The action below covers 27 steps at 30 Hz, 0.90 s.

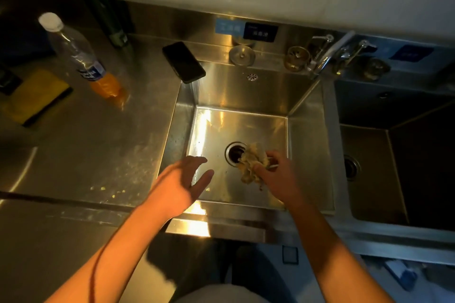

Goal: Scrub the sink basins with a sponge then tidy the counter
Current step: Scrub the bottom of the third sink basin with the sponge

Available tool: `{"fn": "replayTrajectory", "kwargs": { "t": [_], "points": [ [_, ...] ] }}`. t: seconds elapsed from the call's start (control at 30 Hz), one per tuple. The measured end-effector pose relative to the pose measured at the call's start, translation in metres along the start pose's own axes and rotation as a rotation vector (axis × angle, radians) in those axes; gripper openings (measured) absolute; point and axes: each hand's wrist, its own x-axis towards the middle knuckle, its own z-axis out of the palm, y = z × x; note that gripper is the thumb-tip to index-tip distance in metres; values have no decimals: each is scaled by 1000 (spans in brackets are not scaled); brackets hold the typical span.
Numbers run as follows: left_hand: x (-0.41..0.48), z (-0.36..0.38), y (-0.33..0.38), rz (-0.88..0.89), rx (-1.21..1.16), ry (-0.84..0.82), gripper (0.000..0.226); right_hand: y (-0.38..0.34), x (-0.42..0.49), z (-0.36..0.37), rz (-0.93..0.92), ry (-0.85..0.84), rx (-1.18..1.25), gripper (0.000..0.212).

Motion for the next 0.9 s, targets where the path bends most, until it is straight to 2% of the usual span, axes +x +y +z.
{"fn": "replayTrajectory", "kwargs": {
  "t": [0.2,0.33,0.5,0.73,0.9],
  "points": [
    [35,22,-1,-22,-2,-137,59,26,30,6,35,-73,-39,25],
    [84,41,-3,-30,-108,-89,53,46,74,12,6,-89,-38,27],
    [149,76,-19,3,-91,-72,45,84,133,25,3,-80,-99,35],
    [142,122,-36,-112,-103,-100,44,115,144,36,22,-121,-236,48],
    [155,123,-39,-68,-1,-103,56,113,150,41,-13,-120,-303,53]
  ]
}}
